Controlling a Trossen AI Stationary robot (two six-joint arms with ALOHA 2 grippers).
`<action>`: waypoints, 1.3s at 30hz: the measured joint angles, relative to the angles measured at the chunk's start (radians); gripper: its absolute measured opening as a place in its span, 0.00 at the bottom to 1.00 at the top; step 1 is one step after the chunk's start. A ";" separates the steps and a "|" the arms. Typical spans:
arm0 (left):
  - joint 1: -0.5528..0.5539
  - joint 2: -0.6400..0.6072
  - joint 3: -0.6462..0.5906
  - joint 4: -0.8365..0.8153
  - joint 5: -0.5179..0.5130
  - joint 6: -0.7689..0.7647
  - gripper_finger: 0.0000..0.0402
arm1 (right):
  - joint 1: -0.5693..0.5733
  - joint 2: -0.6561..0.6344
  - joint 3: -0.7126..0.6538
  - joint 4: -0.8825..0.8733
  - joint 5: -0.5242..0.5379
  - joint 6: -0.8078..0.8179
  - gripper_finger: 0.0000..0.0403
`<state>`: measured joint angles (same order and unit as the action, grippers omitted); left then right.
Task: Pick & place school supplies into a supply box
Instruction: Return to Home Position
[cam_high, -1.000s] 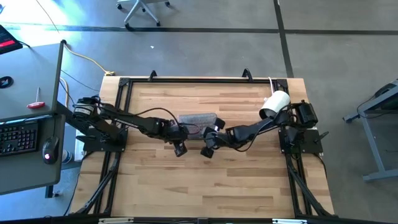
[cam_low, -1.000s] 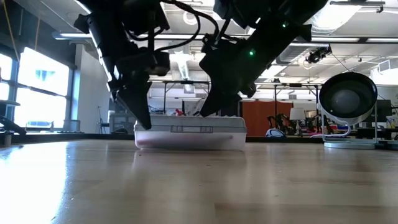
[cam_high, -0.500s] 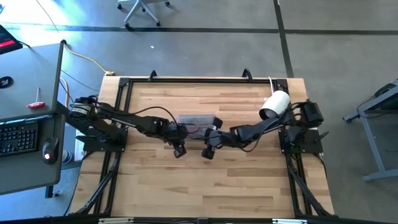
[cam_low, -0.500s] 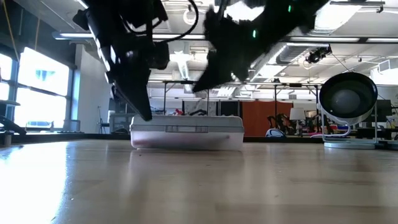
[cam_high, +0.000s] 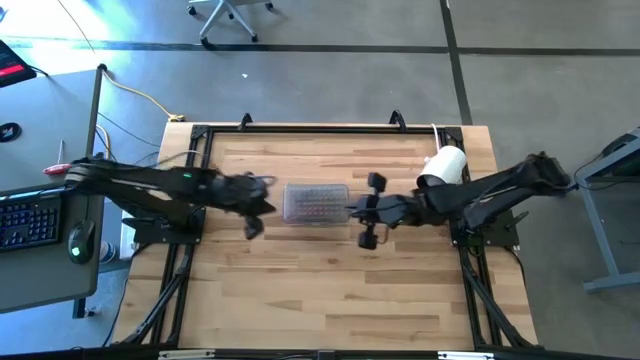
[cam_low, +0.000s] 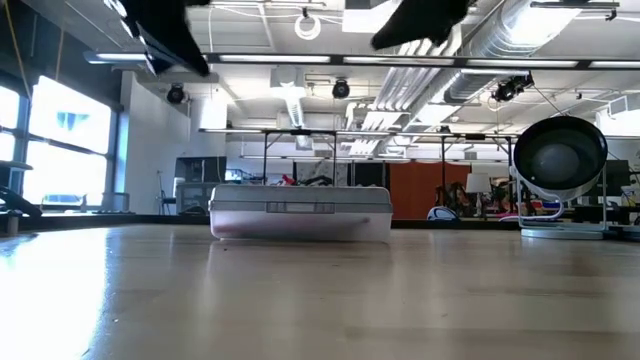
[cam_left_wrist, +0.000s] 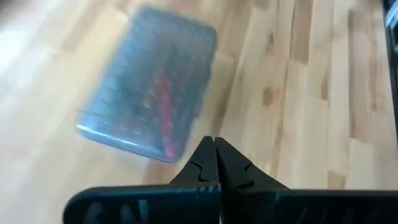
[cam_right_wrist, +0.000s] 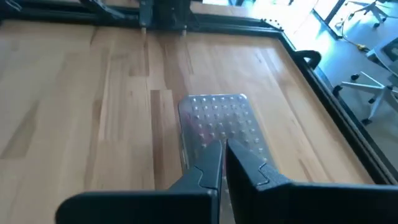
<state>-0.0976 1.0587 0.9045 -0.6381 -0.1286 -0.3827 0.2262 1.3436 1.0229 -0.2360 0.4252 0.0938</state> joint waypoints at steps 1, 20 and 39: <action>-0.003 -0.055 0.001 -0.027 -0.028 0.007 0.04 | 0.004 -0.027 0.000 -0.036 0.006 0.005 0.00; -0.073 -1.061 -0.591 0.233 -0.109 0.236 0.04 | 0.181 -0.559 -0.561 0.275 -0.125 -0.120 0.00; -0.073 -1.025 -0.744 0.413 -0.087 0.328 0.04 | 0.145 -1.119 -0.952 0.432 -0.179 -0.119 0.00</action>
<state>-0.1707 0.0338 0.1603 -0.2246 -0.2153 -0.0547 0.3710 0.2244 0.0711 0.1960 0.2467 -0.0252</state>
